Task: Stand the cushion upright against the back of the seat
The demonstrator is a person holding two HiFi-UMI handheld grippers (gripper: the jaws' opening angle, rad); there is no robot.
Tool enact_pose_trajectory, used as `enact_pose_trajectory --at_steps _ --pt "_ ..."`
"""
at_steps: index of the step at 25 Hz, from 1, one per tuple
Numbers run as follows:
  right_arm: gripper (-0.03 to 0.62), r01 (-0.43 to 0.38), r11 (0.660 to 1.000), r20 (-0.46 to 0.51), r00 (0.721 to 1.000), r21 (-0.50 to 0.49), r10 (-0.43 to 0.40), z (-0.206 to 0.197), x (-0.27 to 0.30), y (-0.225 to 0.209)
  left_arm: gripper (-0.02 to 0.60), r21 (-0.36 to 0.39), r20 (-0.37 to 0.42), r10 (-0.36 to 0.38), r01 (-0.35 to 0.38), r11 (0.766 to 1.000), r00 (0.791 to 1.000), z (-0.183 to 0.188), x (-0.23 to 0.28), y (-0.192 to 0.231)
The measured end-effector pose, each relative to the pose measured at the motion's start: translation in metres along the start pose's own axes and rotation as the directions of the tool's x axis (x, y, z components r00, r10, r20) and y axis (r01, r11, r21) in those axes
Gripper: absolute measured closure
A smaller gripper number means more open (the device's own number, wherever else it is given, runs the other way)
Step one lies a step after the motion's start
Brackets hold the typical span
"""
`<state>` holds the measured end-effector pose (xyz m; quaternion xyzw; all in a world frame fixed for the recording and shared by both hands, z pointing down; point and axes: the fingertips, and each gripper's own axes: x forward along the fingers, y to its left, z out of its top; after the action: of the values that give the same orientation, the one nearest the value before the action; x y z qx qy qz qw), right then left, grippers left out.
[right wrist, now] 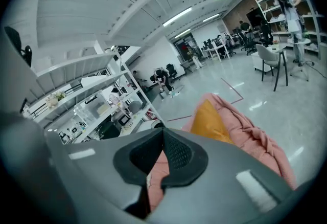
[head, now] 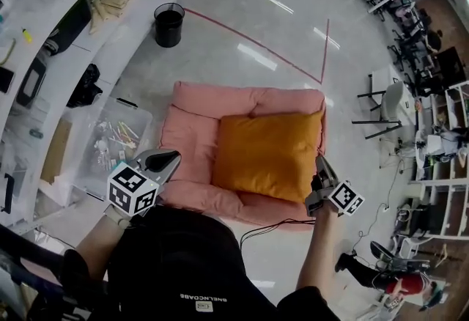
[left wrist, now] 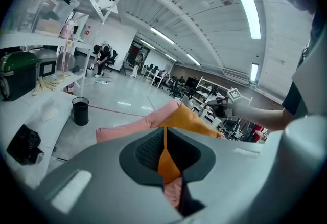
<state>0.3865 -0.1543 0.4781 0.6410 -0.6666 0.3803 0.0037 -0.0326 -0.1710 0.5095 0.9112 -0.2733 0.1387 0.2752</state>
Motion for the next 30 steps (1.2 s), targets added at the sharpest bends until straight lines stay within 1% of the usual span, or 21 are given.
enact_pose_trajectory --at_steps 3,9,13,16,22,26,30 --pt "0.588 -0.057 0.998 0.047 0.997 -0.034 0.059 -0.014 -0.005 0.041 0.548 0.021 -0.002 -0.020 0.020 1.000 1.000 0.008 -0.001 -0.001" --pt "0.588 -0.106 0.981 0.111 0.986 -0.164 0.125 -0.061 -0.005 0.117 0.547 0.049 -0.007 -0.080 0.080 0.996 0.997 0.019 -0.003 -0.007" --pt "0.588 -0.146 0.959 0.149 0.971 -0.241 0.185 -0.086 -0.003 0.169 0.546 0.081 -0.009 -0.117 0.117 0.990 0.993 0.027 -0.004 -0.014" --pt "0.588 -0.170 0.941 0.169 0.959 -0.291 0.226 -0.097 -0.005 0.197 0.546 0.099 -0.004 -0.140 0.140 0.985 0.990 0.035 0.000 -0.024" --pt "0.588 -0.204 0.931 0.176 0.948 -0.302 0.264 -0.120 -0.009 0.233 0.545 0.135 -0.012 -0.187 0.187 0.973 0.982 0.041 0.004 -0.044" --pt "0.588 -0.221 0.926 0.170 0.944 -0.307 0.281 -0.135 -0.011 0.241 0.543 0.142 -0.018 -0.201 0.201 0.969 0.979 0.036 0.007 -0.052" --pt "0.588 -0.237 0.918 0.150 0.943 -0.318 0.296 -0.142 -0.010 0.246 0.543 0.141 -0.021 -0.213 0.213 0.967 0.977 0.032 0.011 -0.059"
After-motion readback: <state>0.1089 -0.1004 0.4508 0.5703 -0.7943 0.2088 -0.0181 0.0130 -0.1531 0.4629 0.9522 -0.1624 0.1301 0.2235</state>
